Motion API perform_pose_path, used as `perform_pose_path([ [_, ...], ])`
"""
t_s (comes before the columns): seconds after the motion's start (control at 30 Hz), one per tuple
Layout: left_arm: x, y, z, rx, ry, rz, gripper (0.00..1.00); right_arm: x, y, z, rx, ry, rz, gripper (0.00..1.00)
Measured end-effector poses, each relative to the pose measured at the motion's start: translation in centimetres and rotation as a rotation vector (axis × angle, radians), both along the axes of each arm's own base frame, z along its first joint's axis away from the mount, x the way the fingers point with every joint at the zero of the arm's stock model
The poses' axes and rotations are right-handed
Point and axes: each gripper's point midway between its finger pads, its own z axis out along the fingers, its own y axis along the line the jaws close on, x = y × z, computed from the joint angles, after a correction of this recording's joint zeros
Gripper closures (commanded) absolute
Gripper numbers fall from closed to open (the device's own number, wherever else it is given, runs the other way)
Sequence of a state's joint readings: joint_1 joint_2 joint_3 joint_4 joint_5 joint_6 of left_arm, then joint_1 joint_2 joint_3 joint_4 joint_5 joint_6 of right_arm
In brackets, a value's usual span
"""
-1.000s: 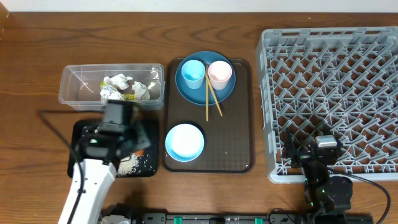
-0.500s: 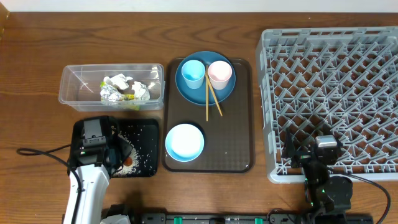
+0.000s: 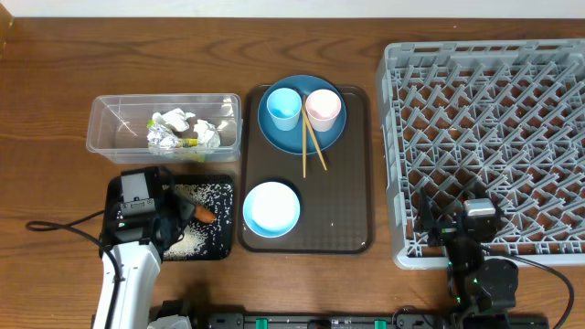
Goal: Sort waste into correct bins and load items into the dishwasher rack
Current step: 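Carry the carrot left and release it onto the black rice tray, then reach the left gripper to the wooden chopsticks on the blue plate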
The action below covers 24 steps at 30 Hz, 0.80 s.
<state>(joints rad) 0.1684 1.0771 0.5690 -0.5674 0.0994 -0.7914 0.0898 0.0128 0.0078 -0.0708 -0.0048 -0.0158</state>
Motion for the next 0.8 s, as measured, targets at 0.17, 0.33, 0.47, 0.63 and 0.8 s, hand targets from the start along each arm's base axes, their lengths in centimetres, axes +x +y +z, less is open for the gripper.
perform_pose_path([
  [0.17, 1.3, -0.6, 1.0, -0.037, -0.058, -0.018, 0.67, 0.0, 0.0, 0.0, 0.0, 0.0, 0.0, 0.01],
  [0.33, 4.4, -2.1, 6.5, -0.094, -0.231, -0.107, 0.69, 0.0, 0.0, 0.0, 0.0, 0.0, 0.0, 0.01],
  [0.47, 5.5, -3.5, 12.5, -0.092, -0.367, -0.226, 0.69, 0.0, 0.0, 0.0, 0.0, 0.0, 0.0, 0.01],
  [0.63, 4.8, -5.8, 17.0, -0.086, -0.401, -0.365, 0.69, 0.0, 0.0, 0.0, 0.0, 0.0, 0.0, 0.01],
  [0.8, 5.0, -9.1, 19.6, -0.096, -0.427, -0.505, 0.69, 0.0, 0.0, 0.0, 0.0, 0.0, 0.0, 0.01],
])
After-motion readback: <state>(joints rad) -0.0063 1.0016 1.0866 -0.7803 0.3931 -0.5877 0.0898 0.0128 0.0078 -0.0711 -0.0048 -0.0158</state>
